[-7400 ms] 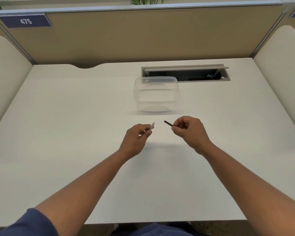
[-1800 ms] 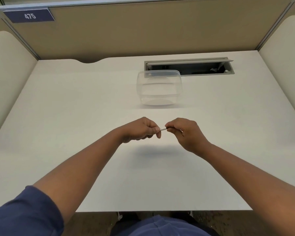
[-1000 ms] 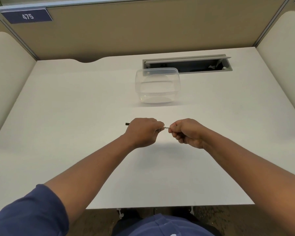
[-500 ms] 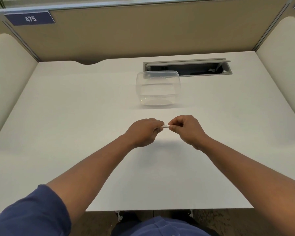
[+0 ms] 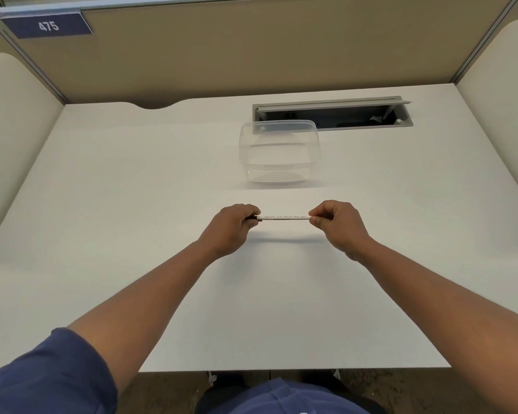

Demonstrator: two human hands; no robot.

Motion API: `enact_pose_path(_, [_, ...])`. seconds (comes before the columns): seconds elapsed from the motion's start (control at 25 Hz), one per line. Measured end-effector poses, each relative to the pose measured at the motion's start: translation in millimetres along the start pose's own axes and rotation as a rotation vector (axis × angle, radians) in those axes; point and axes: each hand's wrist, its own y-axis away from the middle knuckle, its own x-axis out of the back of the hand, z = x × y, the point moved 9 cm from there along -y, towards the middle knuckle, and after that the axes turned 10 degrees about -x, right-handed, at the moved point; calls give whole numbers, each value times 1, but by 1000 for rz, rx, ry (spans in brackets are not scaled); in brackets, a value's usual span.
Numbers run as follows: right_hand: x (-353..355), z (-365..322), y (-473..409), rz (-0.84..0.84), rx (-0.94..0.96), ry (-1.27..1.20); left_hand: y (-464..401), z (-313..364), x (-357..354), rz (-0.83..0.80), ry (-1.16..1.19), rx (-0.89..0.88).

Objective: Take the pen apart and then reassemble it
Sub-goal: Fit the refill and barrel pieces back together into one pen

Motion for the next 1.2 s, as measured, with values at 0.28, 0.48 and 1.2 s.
enact_pose_path(0.28, [-13, 14, -19, 13, 73, 222, -3, -24, -18, 0, 10, 46])
enact_pose_path(0.48, [-29, 19, -32, 19, 105, 343, -2, -36, -29, 11, -35, 74])
enact_pose_path(1.2, [-37, 26, -43, -3, 113, 443, -1, -50, -40, 46, 1, 120])
